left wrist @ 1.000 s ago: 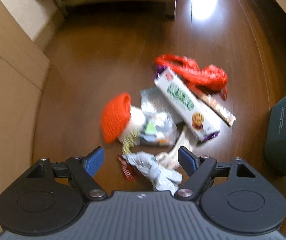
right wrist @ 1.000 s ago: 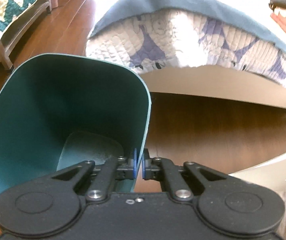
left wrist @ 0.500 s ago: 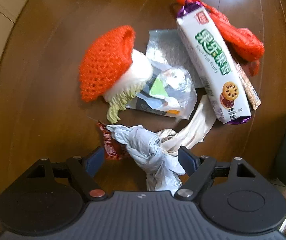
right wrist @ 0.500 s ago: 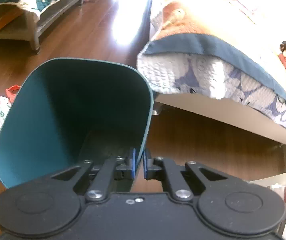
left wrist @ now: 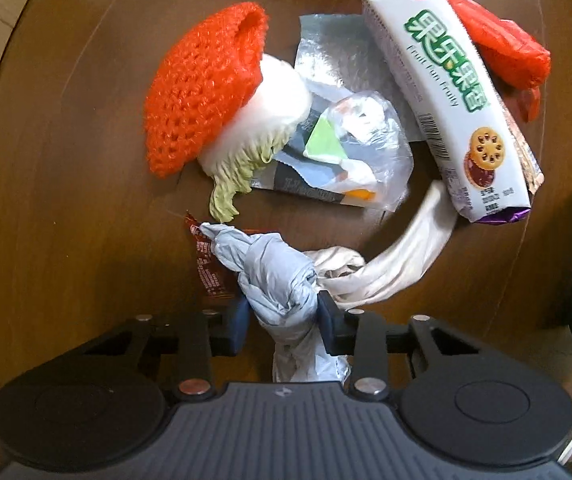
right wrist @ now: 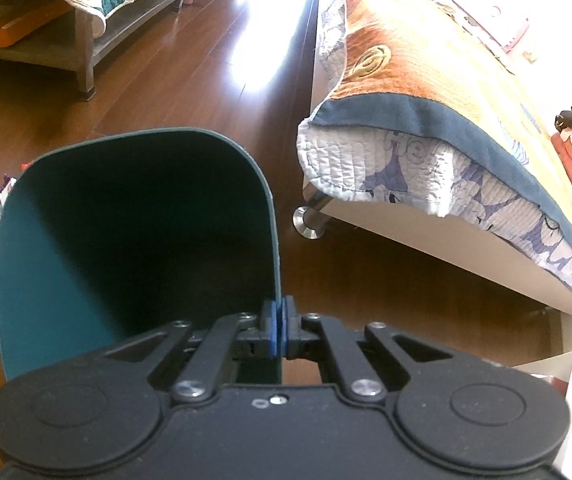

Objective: Collect trash
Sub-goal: 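Lower the left gripper to the white cloth while the right gripper grips the bin rim, then carry the white cloth with the left gripper into the green bin and release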

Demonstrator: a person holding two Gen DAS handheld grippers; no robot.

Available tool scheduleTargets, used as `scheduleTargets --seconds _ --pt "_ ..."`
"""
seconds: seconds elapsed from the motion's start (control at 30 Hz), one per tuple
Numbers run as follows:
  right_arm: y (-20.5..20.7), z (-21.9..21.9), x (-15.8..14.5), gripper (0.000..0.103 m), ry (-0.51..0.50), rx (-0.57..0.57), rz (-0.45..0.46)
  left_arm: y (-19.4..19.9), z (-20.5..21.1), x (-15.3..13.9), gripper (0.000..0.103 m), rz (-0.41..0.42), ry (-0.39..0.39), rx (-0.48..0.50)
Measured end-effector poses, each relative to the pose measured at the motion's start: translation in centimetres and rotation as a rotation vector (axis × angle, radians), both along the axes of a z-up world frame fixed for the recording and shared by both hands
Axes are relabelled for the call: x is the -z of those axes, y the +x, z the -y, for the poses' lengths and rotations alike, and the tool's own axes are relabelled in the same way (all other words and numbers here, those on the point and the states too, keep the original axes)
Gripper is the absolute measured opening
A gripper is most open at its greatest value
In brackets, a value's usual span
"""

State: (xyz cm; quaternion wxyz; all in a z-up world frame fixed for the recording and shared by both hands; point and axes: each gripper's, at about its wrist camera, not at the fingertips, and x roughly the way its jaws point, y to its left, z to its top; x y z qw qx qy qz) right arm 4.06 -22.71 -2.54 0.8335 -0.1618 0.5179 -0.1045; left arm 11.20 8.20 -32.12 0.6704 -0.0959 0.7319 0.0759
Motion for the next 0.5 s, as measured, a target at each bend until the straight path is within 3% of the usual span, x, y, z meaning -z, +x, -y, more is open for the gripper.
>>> scheduleTargets --seconds 0.07,0.37,0.5 --pt "-0.1 -0.3 0.1 0.002 -0.019 0.0 -0.003 -0.2 -0.3 -0.7 0.034 0.004 0.013 0.001" --pt "0.7 0.4 0.9 0.005 -0.016 0.013 -0.056 -0.2 -2.2 -4.8 0.034 -0.008 -0.075 -0.031" --pt "0.7 0.6 1.1 0.008 -0.022 0.032 -0.054 0.0 -1.9 -8.1 0.034 0.063 -0.142 0.014"
